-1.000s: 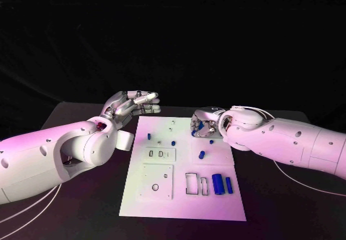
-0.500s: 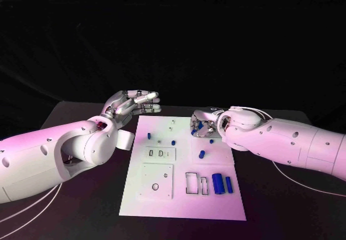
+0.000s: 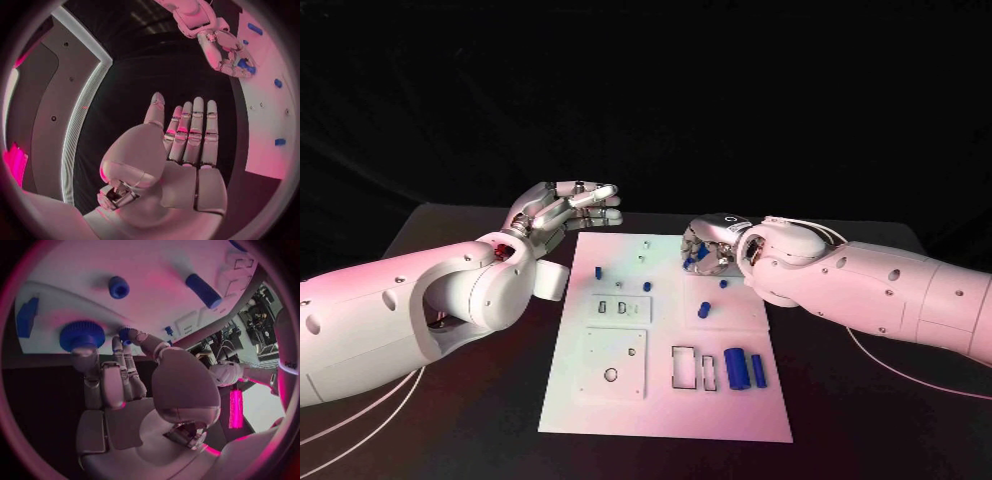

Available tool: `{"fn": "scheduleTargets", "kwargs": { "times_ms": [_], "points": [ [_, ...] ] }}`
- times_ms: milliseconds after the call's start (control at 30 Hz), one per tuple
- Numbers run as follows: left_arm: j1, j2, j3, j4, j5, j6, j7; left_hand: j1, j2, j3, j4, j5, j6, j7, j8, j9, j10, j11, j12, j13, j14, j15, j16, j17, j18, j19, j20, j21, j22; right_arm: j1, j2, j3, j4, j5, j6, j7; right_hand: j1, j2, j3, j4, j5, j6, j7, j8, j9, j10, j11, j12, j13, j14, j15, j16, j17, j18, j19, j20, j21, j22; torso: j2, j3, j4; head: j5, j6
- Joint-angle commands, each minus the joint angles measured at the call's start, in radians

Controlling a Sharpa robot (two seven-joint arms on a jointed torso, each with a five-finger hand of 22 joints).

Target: Assemble the parts on the task board

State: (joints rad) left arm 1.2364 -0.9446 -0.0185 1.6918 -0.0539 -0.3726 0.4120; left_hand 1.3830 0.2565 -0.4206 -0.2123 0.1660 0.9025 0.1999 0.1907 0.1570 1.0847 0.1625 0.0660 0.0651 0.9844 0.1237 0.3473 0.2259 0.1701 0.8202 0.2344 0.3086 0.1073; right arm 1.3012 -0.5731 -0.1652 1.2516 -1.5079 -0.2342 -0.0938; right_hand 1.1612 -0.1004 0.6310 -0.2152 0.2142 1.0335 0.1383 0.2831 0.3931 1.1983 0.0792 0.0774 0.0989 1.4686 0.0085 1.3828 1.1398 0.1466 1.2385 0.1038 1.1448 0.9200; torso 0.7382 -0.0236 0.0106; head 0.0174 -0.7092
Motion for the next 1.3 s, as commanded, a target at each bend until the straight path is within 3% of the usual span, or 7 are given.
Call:
{"fn": "scheduleTargets", "kwargs": {
  "times_ms": [33,400,567,767,867,1067,1300],
  "points": [
    [0.002,0.001,0.001,0.000,0.002,0.015,0.010,0.000,0.012,-0.003,-0.001,-0.004,-0.006,0.003,-0.002,0.002,-0.006,0.002,-0.004,0.000,-0.007,0.003,-0.007,0.001,0.012,-0.004,0.005,-0.005,-0.001,0.002,-0.006,0.001,0.014,-0.007,-0.116,-0.013,0.015,0.007,0.007,0.002,0.004,0.008,-0.001,0.009,0.010,0.013,-0.001,0.004,0.006,0.027,-0.008,0.006,-0.002,-0.013,0.006,-0.001,0.007,0.007,-0.001,-0.0006,-0.0001,0.000,0.003],
    [0.002,0.001,0.001,-0.004,0.003,0.015,0.011,0.000,0.012,-0.003,-0.001,-0.004,-0.006,0.003,-0.002,0.002,-0.006,0.002,-0.004,0.000,-0.007,0.003,-0.007,0.001,0.012,-0.004,0.005,-0.005,-0.001,0.006,0.033,0.002,-0.006,0.008,-0.182,-0.027,0.016,0.003,0.013,0.001,0.008,0.008,-0.002,0.013,0.017,0.017,-0.002,0.001,0.007,0.027,-0.010,0.008,-0.001,-0.013,0.005,-0.003,0.010,0.010,0.002,0.0001,0.0029,0.001,0.010],
    [0.002,0.002,0.001,-0.004,0.004,0.015,0.011,0.000,0.012,-0.003,-0.001,-0.004,-0.006,0.003,-0.002,0.002,-0.006,0.002,-0.004,0.000,-0.007,0.003,-0.007,0.001,0.012,-0.004,0.005,-0.005,-0.001,0.006,0.070,0.003,-0.043,0.013,-0.184,-0.024,0.015,0.000,0.014,0.002,0.007,0.006,-0.002,0.013,0.019,0.015,-0.001,-0.002,0.007,0.027,-0.010,0.010,0.002,-0.014,0.006,-0.004,0.012,0.013,0.003,-0.0021,0.0046,0.002,0.013],
    [0.002,0.004,0.001,-0.003,0.004,0.015,0.011,-0.001,0.015,-0.007,-0.004,-0.004,-0.007,0.004,-0.003,0.002,-0.008,0.003,-0.003,0.000,-0.007,0.004,-0.008,0.003,0.012,-0.003,0.005,-0.005,-0.002,0.006,0.114,0.003,-0.088,0.020,-0.180,-0.018,0.013,-0.003,0.016,0.004,0.006,0.002,-0.001,0.012,0.021,0.013,0.000,-0.005,0.007,0.027,-0.009,0.011,0.001,-0.014,0.005,-0.003,0.014,0.016,0.005,-0.0005,0.0051,0.005,0.014],
    [0.002,0.004,0.001,-0.002,0.004,0.016,0.011,-0.001,0.015,-0.007,-0.004,-0.004,-0.007,0.004,-0.003,0.002,-0.008,0.003,-0.003,0.000,-0.007,0.004,-0.008,0.003,0.012,-0.003,0.005,-0.005,-0.002,0.006,0.134,0.003,-0.107,0.023,-0.176,-0.015,0.012,-0.004,0.018,0.005,0.005,-0.001,0.000,0.011,0.022,0.011,0.001,-0.007,0.006,0.027,-0.008,0.011,0.002,-0.015,0.005,-0.003,0.014,0.017,0.007,-0.0019,0.0066,0.004,0.015],
    [0.004,0.006,0.001,-0.001,0.004,0.016,0.011,-0.001,0.015,-0.007,-0.004,-0.004,-0.007,0.004,-0.003,0.002,-0.008,0.003,-0.003,0.000,-0.007,0.004,-0.008,0.003,0.012,-0.003,0.005,-0.005,-0.002,0.006,0.159,0.003,-0.136,0.026,-0.176,-0.012,0.012,-0.004,0.018,0.005,0.005,-0.001,0.000,0.011,0.022,0.011,0.001,-0.007,0.006,0.027,-0.008,0.011,0.002,-0.015,0.005,-0.003,0.014,0.017,0.010,-0.0037,0.0098,0.005,0.018],
    [0.006,0.008,0.001,-0.001,0.004,0.016,0.011,-0.001,0.015,-0.007,-0.004,-0.004,-0.007,0.004,-0.003,0.002,-0.008,0.003,-0.003,0.000,-0.007,0.004,-0.008,0.003,0.012,-0.003,0.005,-0.005,-0.002,0.004,0.174,0.003,-0.151,0.027,-0.176,-0.010,0.011,-0.007,0.021,0.007,0.003,-0.006,0.001,0.010,0.025,0.007,0.002,-0.010,0.006,0.028,-0.007,0.013,0.003,-0.015,0.004,-0.003,0.016,0.019,0.013,-0.0030,0.0129,0.014,0.023]
  ]
}}
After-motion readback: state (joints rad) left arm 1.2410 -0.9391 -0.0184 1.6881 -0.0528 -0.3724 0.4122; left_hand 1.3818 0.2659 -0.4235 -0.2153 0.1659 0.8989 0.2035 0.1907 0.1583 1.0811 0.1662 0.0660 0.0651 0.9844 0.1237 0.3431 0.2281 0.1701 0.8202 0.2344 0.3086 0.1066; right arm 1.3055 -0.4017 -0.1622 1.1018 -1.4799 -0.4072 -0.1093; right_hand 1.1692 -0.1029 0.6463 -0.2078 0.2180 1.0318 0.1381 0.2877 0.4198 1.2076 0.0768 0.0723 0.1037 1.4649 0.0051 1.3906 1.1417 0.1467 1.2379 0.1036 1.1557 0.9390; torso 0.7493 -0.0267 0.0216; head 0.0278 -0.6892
